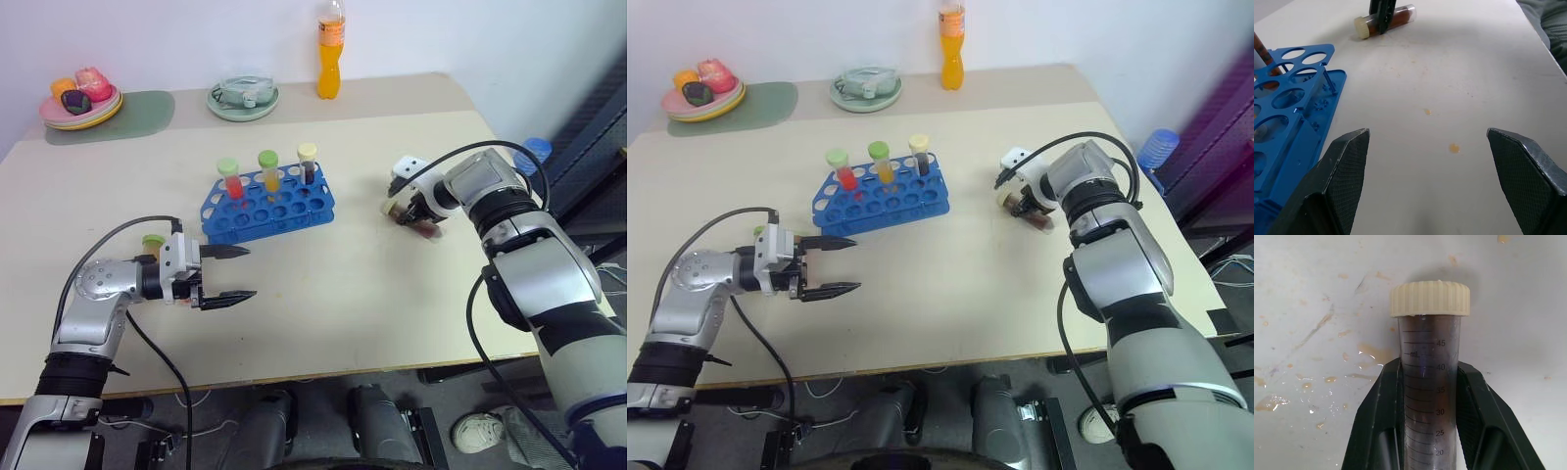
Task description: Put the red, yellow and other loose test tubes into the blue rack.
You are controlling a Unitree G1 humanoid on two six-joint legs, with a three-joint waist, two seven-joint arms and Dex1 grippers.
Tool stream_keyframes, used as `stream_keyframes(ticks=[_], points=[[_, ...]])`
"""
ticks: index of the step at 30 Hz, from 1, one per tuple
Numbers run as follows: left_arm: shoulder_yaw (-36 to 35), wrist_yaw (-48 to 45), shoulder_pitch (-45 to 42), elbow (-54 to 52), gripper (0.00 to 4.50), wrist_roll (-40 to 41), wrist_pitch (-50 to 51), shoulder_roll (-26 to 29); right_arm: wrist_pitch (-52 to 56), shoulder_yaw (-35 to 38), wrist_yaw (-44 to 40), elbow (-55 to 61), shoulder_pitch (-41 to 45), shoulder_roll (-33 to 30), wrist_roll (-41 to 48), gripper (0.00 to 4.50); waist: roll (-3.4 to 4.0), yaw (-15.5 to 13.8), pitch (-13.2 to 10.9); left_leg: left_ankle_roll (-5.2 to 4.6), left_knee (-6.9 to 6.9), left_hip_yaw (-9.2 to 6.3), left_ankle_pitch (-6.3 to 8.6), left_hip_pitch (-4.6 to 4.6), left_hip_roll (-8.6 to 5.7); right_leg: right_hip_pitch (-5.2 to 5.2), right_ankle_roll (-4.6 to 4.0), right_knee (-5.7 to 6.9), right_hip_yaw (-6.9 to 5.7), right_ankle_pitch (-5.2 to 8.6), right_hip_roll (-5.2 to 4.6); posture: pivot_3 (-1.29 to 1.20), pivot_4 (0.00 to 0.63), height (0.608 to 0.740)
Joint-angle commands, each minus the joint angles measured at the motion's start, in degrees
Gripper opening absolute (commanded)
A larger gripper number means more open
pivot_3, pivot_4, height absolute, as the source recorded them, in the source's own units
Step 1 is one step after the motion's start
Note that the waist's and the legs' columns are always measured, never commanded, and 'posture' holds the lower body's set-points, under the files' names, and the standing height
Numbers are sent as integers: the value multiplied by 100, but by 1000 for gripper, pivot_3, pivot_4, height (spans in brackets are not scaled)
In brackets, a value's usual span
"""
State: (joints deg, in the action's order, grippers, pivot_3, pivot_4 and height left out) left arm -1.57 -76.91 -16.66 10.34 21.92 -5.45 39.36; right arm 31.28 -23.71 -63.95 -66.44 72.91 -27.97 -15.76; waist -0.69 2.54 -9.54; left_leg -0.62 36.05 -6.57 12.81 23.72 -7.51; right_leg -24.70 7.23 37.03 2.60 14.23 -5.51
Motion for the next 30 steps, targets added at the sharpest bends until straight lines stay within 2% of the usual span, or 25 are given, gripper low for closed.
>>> stream_keyframes(ticks=[1, 4, 7, 11, 14, 17, 20, 24, 30], points=[[-170, 50, -135, -76, 3931, 106, -19, 38, 85, 312, -777, 1169, -309, -289, 408, 813, 2, -12, -2, 0, -1, 0, 0, 0, 0, 0, 0, -1, 0, 0, 0, 0, 150, 740], [-175, 46, -118, -88, 3931, 119, -26, 48, 611, 675, -1256, 2908, -889, -588, 957, 813, 6, -11, -4, 0, 0, 0, 1, 6, 0, -4, 0, 0, -1, 0, -2, 0, 150, 740], [-186, 39, -97, -95, 3931, 132, -21, 63, 1119, 1454, -1070, 4799, -1593, -550, 1757, 813, 9, -5, -7, 0, 0, 1, 1, 11, 0, -14, 0, 4, 0, 0, -3, 0, 150, 740], [-178, 48, -113, -71, 3931, 126, -11, 55, 1943, 2656, -88, 6299, -2051, 247, 2811, 813, 10, 1, -7, 3, -1, 4, 3, 12, 7, -19, 0, 7, 3, 0, -2, 0, 150, 740], [-148, 74, -138, -98, 3931, 139, 32, 11, 779, 3027, 850, 6848, -2631, 1038, 2959, 813, 4, -27, -3, 5, 0, 3, 3, 11, 10, -17, 0, 8, 3, 0, 0, 0, 150, 740], [-135, 82, -140, -97, 3931, 144, 39, -14, -659, 3186, 1551, 6573, -2943, 1817, 2996, 813, 5, -56, -4, 4, 4, 4, 3, 11, 6, -10, 0, 4, 2, 0, -2, 0, 150, 740], [-143, 73, -132, -88, 3931, 164, 50, -16, -2012, 3090, 2138, 6041, -3164, 2296, 2789, 813, 6, -48, -4, 4, 3, 7, 3, 11, 5, -13, 0, 6, 2, 0, -1, 0, 150, 740], [-196, 116, -129, -74, 3931, 224, 84, -26, -3437, 2946, 2900, 5153, -3345, 2745, 2493, 813, 6, -5, -4, 7, 0, 6, 1, 6, 7, -16, 0, 12, 2, 0, 4, 0, 150, 740], [-566, 471, -120, 79, 3931, 475, 77, -220, -5465, 2641, 3741, 3029, -3253, 3035, 1844, 813, 6, 10, -5, 18, -7, 7, -6, -1, 10, -15, -1, 13, 2, 0, 19, 0, 150, 740]])
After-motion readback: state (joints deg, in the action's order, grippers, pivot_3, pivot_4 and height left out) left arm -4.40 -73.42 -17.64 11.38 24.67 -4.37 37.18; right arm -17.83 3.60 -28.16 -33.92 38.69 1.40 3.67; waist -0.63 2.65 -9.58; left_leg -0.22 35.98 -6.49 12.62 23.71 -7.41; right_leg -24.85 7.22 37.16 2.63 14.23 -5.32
